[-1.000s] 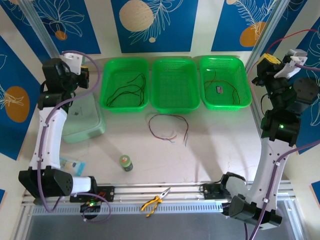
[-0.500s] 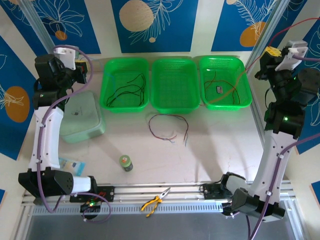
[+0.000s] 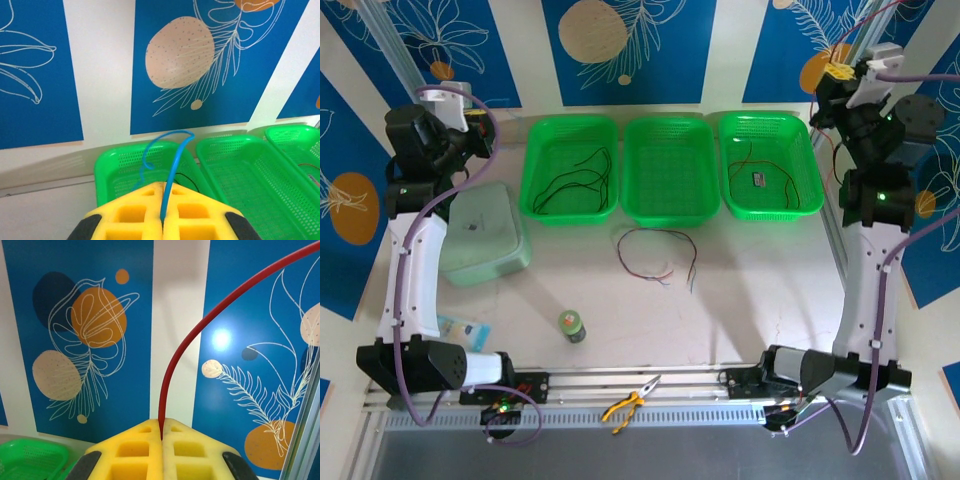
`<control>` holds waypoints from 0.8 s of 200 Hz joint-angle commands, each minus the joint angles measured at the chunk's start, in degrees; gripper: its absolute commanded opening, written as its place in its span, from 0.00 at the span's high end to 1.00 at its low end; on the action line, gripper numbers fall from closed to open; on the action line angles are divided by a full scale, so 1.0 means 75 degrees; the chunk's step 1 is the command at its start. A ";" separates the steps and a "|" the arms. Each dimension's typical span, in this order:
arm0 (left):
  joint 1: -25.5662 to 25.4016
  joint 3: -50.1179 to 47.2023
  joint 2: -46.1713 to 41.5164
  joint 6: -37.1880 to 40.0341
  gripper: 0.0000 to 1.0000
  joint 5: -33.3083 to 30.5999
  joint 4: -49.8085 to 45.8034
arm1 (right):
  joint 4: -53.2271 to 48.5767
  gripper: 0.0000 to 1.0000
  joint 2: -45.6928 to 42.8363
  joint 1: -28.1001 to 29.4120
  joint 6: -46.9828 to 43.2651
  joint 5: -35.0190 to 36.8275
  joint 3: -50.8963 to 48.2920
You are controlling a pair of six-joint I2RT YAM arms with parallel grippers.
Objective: Untangle the cables
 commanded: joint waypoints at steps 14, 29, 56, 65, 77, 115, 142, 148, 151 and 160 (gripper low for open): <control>-0.0182 -0.0169 -0.0020 -0.0241 1.00 0.0323 0.0468 | 0.0392 1.00 0.0499 -0.0112 -0.0761 0.0625 0.0458; -0.0224 -0.0201 -0.0056 -0.0274 1.00 0.0357 0.0455 | 0.0380 1.00 0.0748 -0.0400 -0.0714 0.0503 0.0679; -0.0253 -0.0370 -0.0127 -0.0280 1.00 0.0347 0.0505 | 0.0331 1.00 0.1102 -0.0686 -0.0762 0.0454 0.1081; -0.0261 -0.0412 -0.0131 -0.0292 1.00 0.0347 0.0502 | 0.0446 1.00 0.1181 -0.0722 -0.0729 0.0472 0.1111; -0.0271 -0.0453 -0.0127 -0.0338 1.00 0.0358 0.0520 | 0.0584 1.00 0.1294 -0.0723 -0.0697 0.0481 0.1163; -0.0391 -0.0536 -0.0124 -0.0425 1.00 0.0310 0.0607 | 0.0509 1.00 0.1769 -0.0496 -0.0697 0.0521 0.1510; -0.0473 -0.0554 -0.0153 -0.0423 1.00 0.0277 0.0600 | 0.0213 1.00 0.2012 -0.0405 -0.0530 0.0638 0.1486; -0.0473 -0.0560 -0.0160 -0.0426 1.00 0.0277 0.0596 | 0.0194 1.00 0.2015 -0.0401 -0.0491 0.0644 0.1358; -0.0481 -0.0560 -0.0165 -0.0418 1.00 0.0277 0.0595 | 0.0196 1.00 0.2015 -0.0403 -0.0481 0.0667 0.1283; -0.0491 -0.0572 -0.0172 -0.0402 1.00 0.0269 0.0587 | 0.0196 1.00 0.2015 -0.0399 -0.0402 0.0695 0.1067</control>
